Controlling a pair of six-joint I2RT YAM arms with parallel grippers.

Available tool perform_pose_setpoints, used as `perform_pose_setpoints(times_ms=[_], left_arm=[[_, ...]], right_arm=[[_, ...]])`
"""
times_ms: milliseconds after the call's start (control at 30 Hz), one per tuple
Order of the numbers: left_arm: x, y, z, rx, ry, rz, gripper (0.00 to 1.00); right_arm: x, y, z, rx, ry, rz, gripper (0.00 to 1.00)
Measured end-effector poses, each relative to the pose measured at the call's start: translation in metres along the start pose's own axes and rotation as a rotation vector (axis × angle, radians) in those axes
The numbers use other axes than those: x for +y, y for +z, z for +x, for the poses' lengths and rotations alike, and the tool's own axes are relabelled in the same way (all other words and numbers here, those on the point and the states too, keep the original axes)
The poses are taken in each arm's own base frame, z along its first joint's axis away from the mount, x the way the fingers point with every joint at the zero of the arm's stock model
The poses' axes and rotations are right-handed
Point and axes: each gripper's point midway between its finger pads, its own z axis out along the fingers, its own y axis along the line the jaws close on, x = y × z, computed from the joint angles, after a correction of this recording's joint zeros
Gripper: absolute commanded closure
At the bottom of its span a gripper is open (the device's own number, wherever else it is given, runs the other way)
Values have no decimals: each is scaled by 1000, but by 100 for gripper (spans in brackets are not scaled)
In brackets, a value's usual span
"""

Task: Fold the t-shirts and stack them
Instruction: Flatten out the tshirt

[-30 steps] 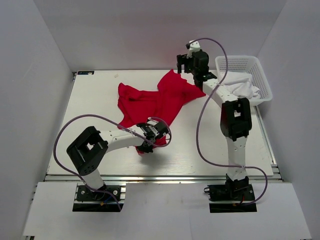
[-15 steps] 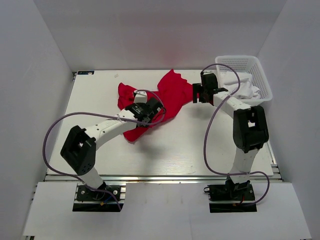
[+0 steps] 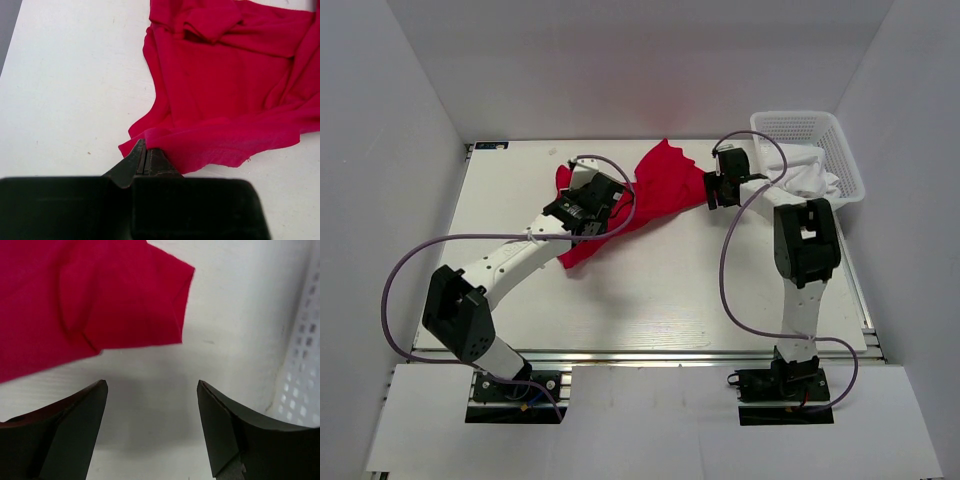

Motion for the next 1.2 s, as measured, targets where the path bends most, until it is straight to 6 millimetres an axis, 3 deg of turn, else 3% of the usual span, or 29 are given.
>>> perform_pose_setpoints(times_ms=[100, 133, 200, 233, 267, 400, 467, 600, 733, 800, 867, 900, 967, 1067, 1200], left_arm=[[-1, 1, -3, -9, 8, 5, 100], [0, 1, -3, -11, 10, 4, 100], [0, 2, -5, -14, 10, 3, 100], [1, 2, -6, -15, 12, 3, 100], [2, 3, -7, -16, 11, 0, 100], [4, 4, -11, -27, 3, -10, 100], [7, 5, -15, -39, -2, -21, 100], [18, -2, -28, -75, -24, -37, 100], [33, -22, -51, -148, -87, -19, 100], [44, -34, -61, -195, -123, -6, 100], [55, -45, -68, -237, -155, 7, 100], [59, -49, -70, -250, -161, 13, 100], [62, -51, -71, -263, -163, 17, 100], [55, -42, -64, -240, -133, 9, 100], [39, -19, -42, -170, -69, -14, 100]], right_arm=[[5, 14, -5, -2, -28, -26, 27], [7, 19, -8, -6, -36, -36, 33], [12, 28, -14, -20, -54, -59, 69], [14, 30, -15, -23, -62, -72, 99], [16, 32, -15, -24, -67, -85, 100], [24, 29, -16, -28, -58, -131, 100], [28, 15, -10, -24, -45, -162, 100], [30, -50, -3, -46, 10, -229, 100], [23, -134, -29, -209, 78, -271, 100], [21, -159, -45, -283, 100, -289, 100], [23, -164, -49, -304, 109, -302, 91], [25, -160, -46, -296, 110, -309, 79], [33, -143, -28, -235, 97, -323, 75], [46, -117, 9, -118, 71, -341, 60], [65, -104, 43, -20, -14, -380, 43]])
